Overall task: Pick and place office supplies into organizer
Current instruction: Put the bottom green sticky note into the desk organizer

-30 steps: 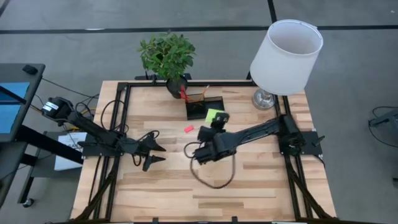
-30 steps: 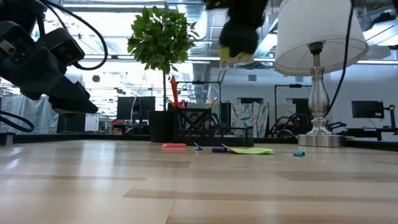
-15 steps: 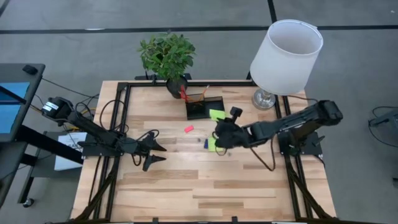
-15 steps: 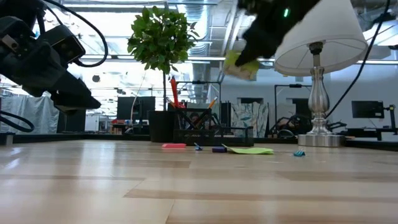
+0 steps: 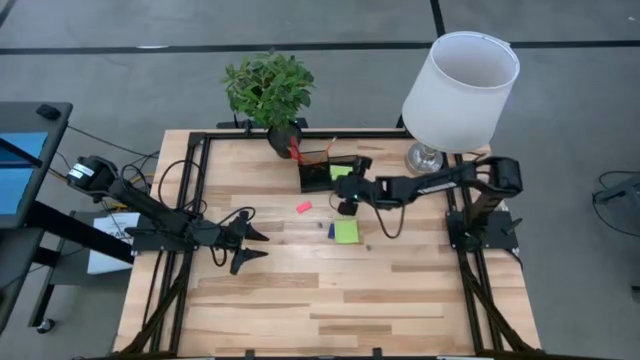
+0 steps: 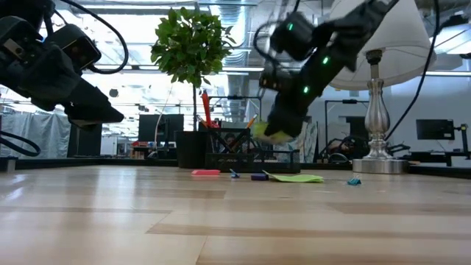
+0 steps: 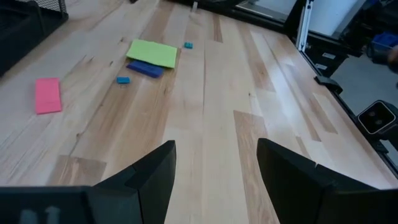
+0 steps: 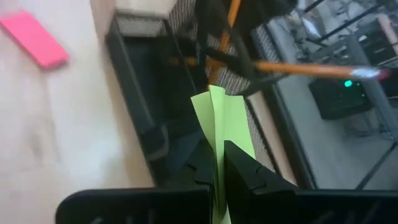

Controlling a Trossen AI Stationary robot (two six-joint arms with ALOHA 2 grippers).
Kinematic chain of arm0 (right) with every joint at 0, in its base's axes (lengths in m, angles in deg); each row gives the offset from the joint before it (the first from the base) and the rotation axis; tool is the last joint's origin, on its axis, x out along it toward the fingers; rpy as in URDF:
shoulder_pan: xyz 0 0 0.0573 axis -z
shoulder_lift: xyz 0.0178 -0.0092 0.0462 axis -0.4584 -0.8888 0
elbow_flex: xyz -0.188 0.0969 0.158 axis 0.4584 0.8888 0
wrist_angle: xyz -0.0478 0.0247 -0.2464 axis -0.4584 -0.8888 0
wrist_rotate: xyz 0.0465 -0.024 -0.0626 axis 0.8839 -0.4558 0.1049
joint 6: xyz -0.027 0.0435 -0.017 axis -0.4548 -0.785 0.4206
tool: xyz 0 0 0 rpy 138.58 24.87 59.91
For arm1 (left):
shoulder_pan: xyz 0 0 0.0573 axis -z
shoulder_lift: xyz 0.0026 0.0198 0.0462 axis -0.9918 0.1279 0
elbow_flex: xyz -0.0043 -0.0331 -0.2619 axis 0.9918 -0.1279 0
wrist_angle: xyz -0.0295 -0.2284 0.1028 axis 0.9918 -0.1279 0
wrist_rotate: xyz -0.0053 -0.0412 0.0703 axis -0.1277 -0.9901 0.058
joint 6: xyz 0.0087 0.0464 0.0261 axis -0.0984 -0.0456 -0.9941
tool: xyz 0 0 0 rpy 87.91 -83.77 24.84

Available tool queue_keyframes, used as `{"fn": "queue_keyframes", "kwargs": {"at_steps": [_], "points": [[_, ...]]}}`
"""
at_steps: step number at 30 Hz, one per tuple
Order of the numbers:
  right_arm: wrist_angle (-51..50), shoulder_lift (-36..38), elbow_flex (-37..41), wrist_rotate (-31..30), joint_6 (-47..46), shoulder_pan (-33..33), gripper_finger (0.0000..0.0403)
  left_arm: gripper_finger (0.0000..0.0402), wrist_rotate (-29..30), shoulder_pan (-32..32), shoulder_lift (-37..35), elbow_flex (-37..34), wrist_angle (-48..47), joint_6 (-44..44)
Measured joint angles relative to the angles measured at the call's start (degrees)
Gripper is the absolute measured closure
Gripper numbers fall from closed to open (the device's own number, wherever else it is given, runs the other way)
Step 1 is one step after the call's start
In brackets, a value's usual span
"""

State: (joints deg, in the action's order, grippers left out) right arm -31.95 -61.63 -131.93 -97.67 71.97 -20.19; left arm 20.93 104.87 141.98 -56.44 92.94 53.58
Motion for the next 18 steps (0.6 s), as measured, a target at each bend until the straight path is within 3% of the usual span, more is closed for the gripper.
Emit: {"fn": "queue_keyframes", "kwargs": {"at_steps": [9, 18], "points": [[3.1, -4.2, 0.0, 6.0, 4.4, 9.3, 0.0403, 0.0184, 1.0, 0.0, 0.0, 0.0, -0.4, -0.2], [2.7, -5.0, 0.0, 11.2, 7.2, 12.3, 0.0403, 0.0184, 6.6, 0.0, 0.0, 0.0, -0.4, -0.3]]}}
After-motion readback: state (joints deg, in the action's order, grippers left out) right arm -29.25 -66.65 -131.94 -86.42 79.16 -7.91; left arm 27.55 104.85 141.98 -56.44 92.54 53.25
